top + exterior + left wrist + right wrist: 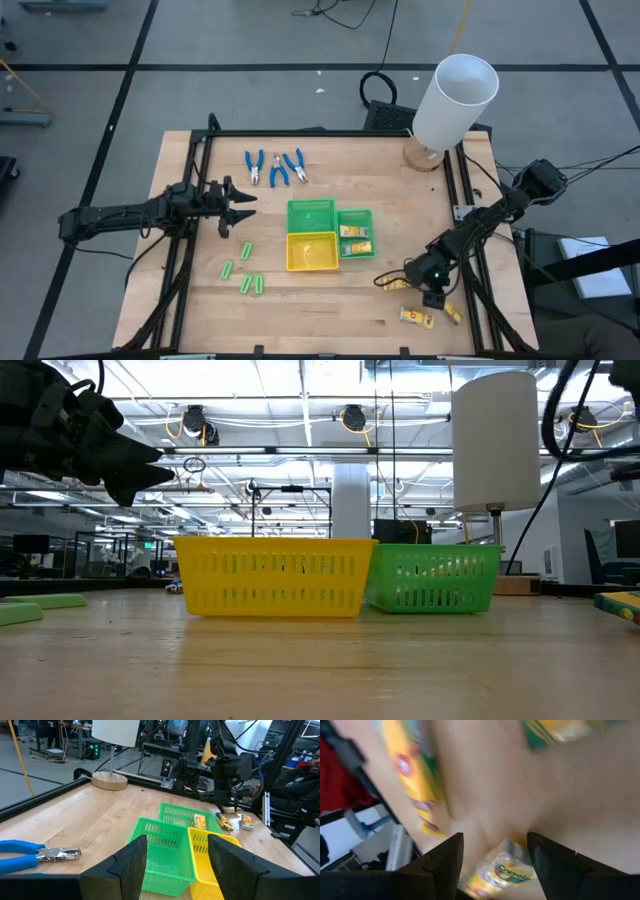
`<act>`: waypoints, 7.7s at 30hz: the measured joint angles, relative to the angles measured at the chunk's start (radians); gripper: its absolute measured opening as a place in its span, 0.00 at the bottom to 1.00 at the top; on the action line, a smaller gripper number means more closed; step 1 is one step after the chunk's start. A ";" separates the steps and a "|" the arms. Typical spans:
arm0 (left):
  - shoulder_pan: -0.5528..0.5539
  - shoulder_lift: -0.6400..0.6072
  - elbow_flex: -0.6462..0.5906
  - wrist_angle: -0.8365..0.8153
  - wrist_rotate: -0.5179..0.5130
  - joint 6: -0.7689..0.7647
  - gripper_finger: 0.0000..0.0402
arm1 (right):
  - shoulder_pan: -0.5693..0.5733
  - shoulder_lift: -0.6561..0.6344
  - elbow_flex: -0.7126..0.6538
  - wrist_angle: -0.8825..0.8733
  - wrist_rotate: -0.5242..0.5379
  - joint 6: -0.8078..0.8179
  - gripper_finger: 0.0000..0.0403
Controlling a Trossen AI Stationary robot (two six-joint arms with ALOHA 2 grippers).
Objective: Pick & Place School Supplies
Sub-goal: Put the yellow crayon box into the right green bin
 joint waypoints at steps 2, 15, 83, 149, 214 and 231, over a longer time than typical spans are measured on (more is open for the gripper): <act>0.000 0.000 0.000 0.000 0.000 0.000 0.53 | 0.000 0.000 0.000 -0.066 -0.013 -0.003 0.53; 0.000 0.000 0.000 0.000 0.000 0.000 0.53 | 0.052 0.000 -0.001 -0.138 -0.013 0.096 0.51; 0.000 0.000 0.000 0.000 0.000 0.000 0.53 | 0.565 0.188 0.291 -0.199 0.395 0.583 0.51; 0.000 0.000 0.000 0.000 0.000 0.000 0.53 | 0.421 -0.126 0.142 0.109 1.177 0.047 0.31; 0.000 0.000 0.000 0.000 0.000 0.000 0.53 | -0.405 -0.026 0.127 0.634 0.901 -0.771 0.31; 0.000 0.000 0.000 0.000 0.000 0.000 0.53 | -0.420 -0.027 0.075 0.644 0.902 -0.799 0.31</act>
